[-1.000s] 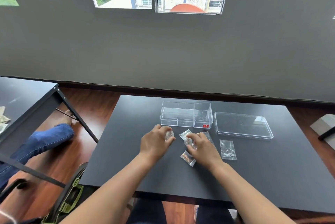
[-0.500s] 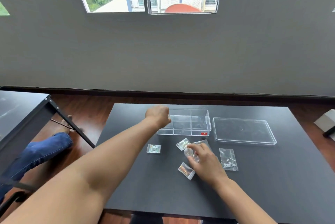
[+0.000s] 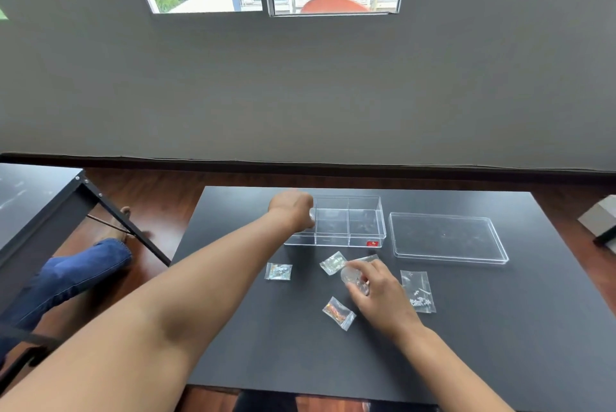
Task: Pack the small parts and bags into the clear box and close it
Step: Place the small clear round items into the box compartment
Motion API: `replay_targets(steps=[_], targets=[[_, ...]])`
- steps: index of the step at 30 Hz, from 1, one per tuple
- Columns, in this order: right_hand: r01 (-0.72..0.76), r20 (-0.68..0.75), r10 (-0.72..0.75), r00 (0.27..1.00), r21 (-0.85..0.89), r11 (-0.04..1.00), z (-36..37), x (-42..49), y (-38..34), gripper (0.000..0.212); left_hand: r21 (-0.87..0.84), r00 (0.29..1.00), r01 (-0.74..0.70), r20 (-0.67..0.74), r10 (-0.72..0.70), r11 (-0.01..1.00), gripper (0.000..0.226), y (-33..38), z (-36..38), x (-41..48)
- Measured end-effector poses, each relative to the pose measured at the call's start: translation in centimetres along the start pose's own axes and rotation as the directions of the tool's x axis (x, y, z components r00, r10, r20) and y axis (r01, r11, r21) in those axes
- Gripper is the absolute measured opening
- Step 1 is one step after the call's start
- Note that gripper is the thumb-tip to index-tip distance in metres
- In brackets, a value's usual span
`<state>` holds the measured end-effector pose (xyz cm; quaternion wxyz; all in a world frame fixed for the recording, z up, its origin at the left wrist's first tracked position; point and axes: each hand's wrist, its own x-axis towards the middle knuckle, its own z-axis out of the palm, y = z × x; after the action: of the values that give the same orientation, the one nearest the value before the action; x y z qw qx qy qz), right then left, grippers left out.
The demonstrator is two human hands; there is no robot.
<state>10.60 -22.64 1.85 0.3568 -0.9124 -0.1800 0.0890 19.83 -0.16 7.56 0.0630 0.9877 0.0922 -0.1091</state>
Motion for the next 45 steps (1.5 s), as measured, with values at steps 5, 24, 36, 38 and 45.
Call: replay_targets(steps=[5,24,36,38,45], targets=[[0.003,-0.026,-0.003,1.0,0.005,1.0,-0.4,0.4,-0.2,0.031,-0.169,0.996,0.033,-0.079,-0.047,0.985,0.043,-1.0,-1.1,-0.7],[0.115,0.028,-0.112,0.993,-0.153,0.981,-1.4,11.6,-8.6,0.034,-0.937,0.912,0.289,0.206,-0.356,0.198,0.021,-5.1,3.1,-5.8],[0.247,0.242,-0.127,0.962,-0.572,0.782,2.3,15.7,-10.4,0.032,-0.962,0.89,0.274,0.256,-0.376,-0.006,0.016,-5.3,4.6,-5.5],[0.254,0.239,-0.134,0.962,-0.594,0.763,2.7,15.7,-10.3,0.031,-0.963,0.891,0.27,0.25,-0.378,-0.002,0.016,-5.3,4.7,-5.5],[0.204,0.199,-0.106,0.974,-0.576,0.792,2.9,15.8,-10.1,0.037,-0.966,0.9,0.258,0.246,-0.361,-0.013,0.021,-5.6,5.0,-5.6]])
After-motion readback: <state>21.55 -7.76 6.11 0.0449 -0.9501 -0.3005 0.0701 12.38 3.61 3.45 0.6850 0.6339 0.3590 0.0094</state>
